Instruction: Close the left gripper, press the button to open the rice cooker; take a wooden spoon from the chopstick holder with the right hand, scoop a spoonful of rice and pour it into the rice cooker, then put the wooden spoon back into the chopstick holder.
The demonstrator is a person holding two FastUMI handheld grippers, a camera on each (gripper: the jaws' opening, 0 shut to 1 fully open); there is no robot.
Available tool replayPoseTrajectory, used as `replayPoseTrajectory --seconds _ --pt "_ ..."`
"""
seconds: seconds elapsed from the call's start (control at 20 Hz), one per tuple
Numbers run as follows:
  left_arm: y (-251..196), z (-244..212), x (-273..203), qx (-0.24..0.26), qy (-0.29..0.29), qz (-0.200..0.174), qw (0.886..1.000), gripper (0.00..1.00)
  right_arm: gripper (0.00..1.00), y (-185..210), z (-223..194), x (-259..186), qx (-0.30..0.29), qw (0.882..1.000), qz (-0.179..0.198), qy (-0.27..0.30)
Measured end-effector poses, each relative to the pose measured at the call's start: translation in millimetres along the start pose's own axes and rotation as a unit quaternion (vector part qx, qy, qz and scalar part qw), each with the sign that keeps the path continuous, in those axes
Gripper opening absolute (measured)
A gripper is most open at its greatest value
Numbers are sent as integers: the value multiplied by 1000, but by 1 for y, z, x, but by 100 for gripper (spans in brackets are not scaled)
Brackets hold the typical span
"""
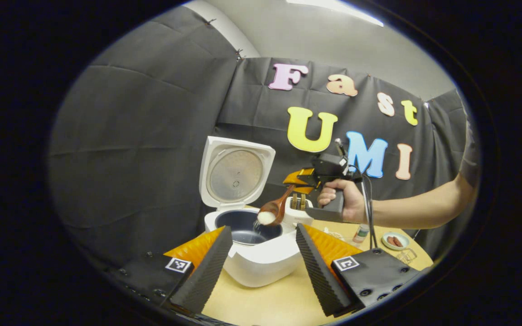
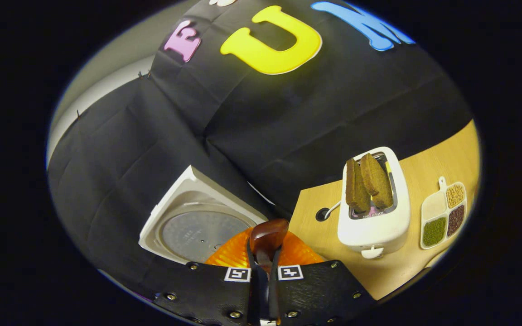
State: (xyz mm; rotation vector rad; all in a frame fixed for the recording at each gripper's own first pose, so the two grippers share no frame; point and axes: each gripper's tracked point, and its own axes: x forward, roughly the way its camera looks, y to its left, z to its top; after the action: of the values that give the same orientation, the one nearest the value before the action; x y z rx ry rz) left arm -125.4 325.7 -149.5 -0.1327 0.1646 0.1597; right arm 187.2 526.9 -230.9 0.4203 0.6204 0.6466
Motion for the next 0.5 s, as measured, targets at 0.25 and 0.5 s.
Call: replayPoseTrajectory --seconds 0.25,0.5 --pt "3 -3 -9 4 1 10 1000 96 7 17 -21 24 -103 995 1 20" --pt "-1 -6 -14 30 8 11 999 98 7 44 -38 27 -214 976 20 30"
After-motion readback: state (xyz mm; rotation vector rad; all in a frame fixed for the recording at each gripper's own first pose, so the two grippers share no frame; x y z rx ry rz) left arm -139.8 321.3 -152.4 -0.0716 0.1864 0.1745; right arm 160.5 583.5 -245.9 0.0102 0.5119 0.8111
